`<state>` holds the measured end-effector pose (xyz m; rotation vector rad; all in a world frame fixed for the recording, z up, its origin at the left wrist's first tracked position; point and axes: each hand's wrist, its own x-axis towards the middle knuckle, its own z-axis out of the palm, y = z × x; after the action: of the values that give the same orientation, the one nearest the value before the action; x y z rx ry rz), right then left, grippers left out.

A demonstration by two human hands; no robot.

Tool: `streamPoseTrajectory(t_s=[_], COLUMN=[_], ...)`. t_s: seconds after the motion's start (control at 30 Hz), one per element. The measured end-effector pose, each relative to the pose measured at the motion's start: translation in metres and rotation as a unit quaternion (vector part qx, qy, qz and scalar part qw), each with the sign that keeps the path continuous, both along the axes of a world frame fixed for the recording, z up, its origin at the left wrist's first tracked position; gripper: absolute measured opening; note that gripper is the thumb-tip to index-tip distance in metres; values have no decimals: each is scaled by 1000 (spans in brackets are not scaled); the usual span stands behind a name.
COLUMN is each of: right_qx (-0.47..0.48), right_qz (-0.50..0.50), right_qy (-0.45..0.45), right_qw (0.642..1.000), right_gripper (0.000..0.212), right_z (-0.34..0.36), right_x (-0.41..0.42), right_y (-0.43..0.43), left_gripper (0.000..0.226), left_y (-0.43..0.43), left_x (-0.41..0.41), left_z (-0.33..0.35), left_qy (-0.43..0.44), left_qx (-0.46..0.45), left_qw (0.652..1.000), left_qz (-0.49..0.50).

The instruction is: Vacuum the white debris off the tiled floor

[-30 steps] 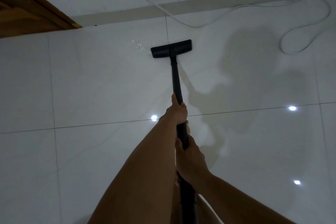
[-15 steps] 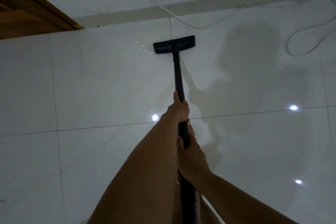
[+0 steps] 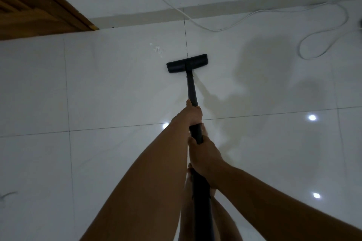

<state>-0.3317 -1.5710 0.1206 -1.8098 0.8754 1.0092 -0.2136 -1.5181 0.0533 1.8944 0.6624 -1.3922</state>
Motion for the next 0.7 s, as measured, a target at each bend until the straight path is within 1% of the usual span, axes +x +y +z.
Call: streamPoseTrajectory(t_s=[0.07, 0.13, 0.2, 0.23, 0.3, 0.37, 0.43, 0.53, 0.57, 0.67, 0.7], right_qx=[-19, -18, 2, 14, 26, 35, 48, 76, 80, 83, 87], right_qz=[4, 14, 6, -5, 9, 36, 14, 9, -8, 12, -4], right_qy=[7, 15, 39, 48, 66, 63, 66, 104, 118, 122, 125], right_qw=[1000, 1000, 999, 999, 997, 997, 997, 992, 990, 989, 988], right_gripper=[69, 66, 65, 63, 51, 44, 38, 33, 30, 26, 27], right_z=[-9, -24, 6, 34, 73, 86, 101, 102, 104, 107, 101], right_x=[-32, -65, -76, -73, -75, -87, -96, -122, -128, -139, -142], right_y=[-5, -8, -8, -4, 1, -1, 4, 21, 28, 42, 48], left_gripper=[69, 72, 80, 82, 76, 69, 67, 68, 69, 68, 66], left_y=[0, 2, 4, 7, 13, 21, 30, 44, 49, 64, 69], left_x=[-26, -50, -72, -81, -101, -121, -140, -163, -169, -182, -186], left_z=[11, 18, 21, 23, 25, 30, 34, 37, 39, 34, 31], left_qy=[2, 9, 24, 29, 37, 47, 50, 58, 61, 63, 61], left_qx=[-3, -12, -18, -20, -15, -9, -6, 1, 0, -6, -8], left_qw=[1000, 1000, 999, 999, 998, 994, 991, 990, 990, 991, 992], left_qz=[4, 27, 34, 31, 55, 103, 123, 128, 130, 119, 111])
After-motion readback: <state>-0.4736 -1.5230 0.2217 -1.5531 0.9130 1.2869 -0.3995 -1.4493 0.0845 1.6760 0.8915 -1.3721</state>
